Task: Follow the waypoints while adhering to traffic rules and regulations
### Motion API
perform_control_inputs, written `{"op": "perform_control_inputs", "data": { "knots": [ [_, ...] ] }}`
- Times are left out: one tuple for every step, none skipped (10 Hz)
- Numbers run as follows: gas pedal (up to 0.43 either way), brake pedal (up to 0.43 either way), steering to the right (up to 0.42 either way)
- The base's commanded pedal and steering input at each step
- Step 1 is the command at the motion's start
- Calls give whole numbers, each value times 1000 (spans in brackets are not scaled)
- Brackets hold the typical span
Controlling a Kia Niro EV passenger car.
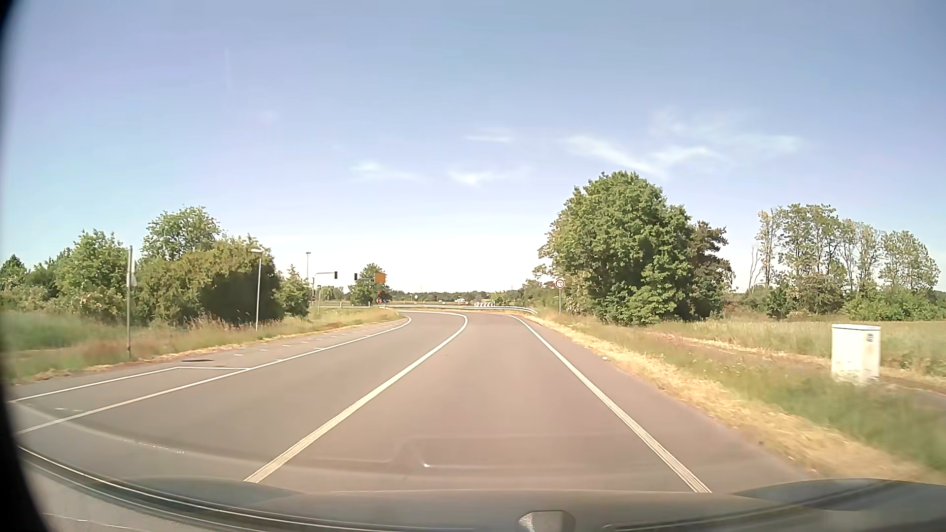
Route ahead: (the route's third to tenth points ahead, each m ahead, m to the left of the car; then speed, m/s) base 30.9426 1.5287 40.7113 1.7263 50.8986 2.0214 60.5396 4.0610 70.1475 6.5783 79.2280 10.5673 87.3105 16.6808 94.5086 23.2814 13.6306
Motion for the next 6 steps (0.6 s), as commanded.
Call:
{"op": "perform_control_inputs", "data": {
  "knots": [
    [79,30,2],
    [79,30,2],
    [79,30,2],
    [79,30,2],
    [67,30,2],
    [67,30,2]
  ]
}}
